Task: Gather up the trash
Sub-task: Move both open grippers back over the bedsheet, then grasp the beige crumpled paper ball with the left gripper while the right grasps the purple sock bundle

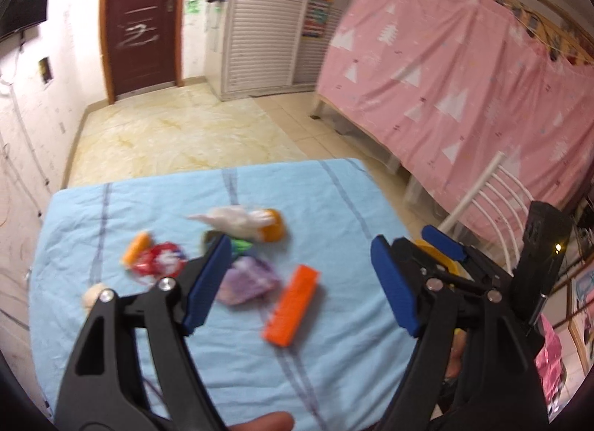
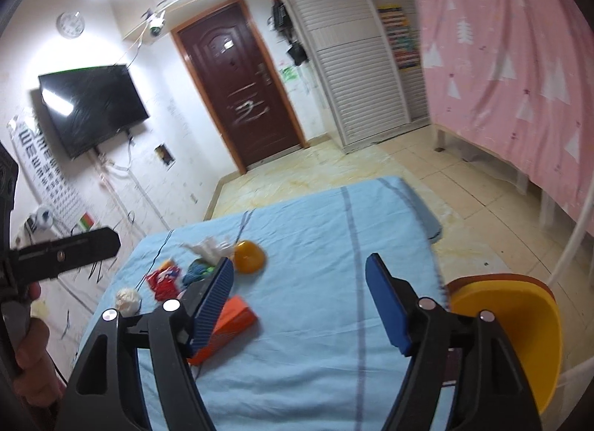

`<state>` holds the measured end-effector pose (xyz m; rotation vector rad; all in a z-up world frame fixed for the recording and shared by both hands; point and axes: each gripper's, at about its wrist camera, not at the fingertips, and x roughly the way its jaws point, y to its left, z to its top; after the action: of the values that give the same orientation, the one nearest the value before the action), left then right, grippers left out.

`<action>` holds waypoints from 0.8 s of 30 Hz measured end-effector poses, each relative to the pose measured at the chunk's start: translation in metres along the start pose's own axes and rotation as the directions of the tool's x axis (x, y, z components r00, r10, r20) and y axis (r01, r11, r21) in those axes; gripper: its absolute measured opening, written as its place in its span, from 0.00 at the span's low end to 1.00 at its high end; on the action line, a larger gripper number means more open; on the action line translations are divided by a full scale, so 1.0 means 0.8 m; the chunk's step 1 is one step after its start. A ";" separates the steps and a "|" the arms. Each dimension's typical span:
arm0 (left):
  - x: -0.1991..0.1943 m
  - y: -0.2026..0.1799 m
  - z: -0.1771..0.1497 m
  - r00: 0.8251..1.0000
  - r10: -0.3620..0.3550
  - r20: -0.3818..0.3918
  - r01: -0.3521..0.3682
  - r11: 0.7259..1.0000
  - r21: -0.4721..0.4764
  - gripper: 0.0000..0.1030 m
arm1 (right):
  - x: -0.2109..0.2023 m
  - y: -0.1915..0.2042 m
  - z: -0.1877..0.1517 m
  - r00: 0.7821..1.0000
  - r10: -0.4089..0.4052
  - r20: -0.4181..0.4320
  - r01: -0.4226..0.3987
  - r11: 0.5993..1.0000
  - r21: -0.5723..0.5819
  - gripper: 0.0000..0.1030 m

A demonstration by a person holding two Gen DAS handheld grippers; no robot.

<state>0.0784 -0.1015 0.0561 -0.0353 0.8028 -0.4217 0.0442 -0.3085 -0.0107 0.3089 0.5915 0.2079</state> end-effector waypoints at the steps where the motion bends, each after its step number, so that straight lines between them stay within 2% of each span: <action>1: -0.002 0.008 0.000 1.000 0.009 0.002 -0.009 1.000 -0.009 0.72 | 0.004 0.007 0.001 1.000 0.007 -0.007 -0.007 1.000 -0.012 0.66; 7: -0.016 0.074 -0.009 0.997 0.079 0.020 -0.077 0.992 -0.096 0.75 | 0.033 0.040 0.000 0.998 0.043 -0.055 -0.047 0.996 -0.070 0.68; 12: -0.018 0.121 -0.025 0.991 0.130 0.001 -0.129 0.981 -0.147 0.77 | 0.063 0.078 -0.007 0.991 0.069 -0.114 -0.085 0.985 -0.150 0.68; 20: -0.017 0.165 -0.055 0.981 0.193 -0.029 -0.195 0.970 -0.148 0.78 | 0.106 0.134 -0.016 0.977 0.081 -0.195 -0.130 0.958 -0.254 0.69; 24: -0.007 0.187 -0.065 0.971 0.231 -0.060 -0.237 0.963 -0.132 0.83 | 0.131 0.149 -0.021 0.974 0.035 -0.223 -0.103 0.948 -0.301 0.69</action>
<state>0.0910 0.0443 -0.0048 -0.0592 0.8679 -0.1427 0.1068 -0.1644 -0.0370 0.0003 0.7513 0.4018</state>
